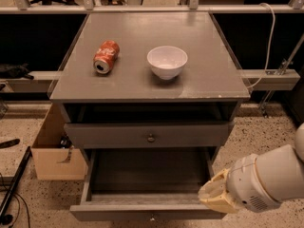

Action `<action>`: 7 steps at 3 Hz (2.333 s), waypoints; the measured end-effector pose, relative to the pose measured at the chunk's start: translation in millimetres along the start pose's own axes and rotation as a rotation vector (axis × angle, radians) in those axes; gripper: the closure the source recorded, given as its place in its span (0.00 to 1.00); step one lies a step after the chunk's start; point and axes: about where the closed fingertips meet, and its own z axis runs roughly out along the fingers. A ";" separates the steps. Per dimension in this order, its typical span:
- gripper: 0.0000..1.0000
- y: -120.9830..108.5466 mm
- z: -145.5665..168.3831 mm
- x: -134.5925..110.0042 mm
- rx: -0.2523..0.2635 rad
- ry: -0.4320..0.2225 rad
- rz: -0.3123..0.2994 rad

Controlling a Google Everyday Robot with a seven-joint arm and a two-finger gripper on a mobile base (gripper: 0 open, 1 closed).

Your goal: Close middle drawer

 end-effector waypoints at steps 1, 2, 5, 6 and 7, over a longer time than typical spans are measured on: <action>1.00 1.9 14.4 16.2 0.007 -0.022 0.053; 1.00 1.7 15.0 17.0 0.010 -0.022 0.055; 1.00 -42.6 85.8 62.1 0.049 0.003 0.163; 1.00 -42.6 85.8 62.1 0.049 0.004 0.163; 1.00 -43.9 107.3 60.4 0.045 0.047 0.170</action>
Offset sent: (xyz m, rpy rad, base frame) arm -0.0058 -0.0028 -0.0182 0.0202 0.0149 -0.0442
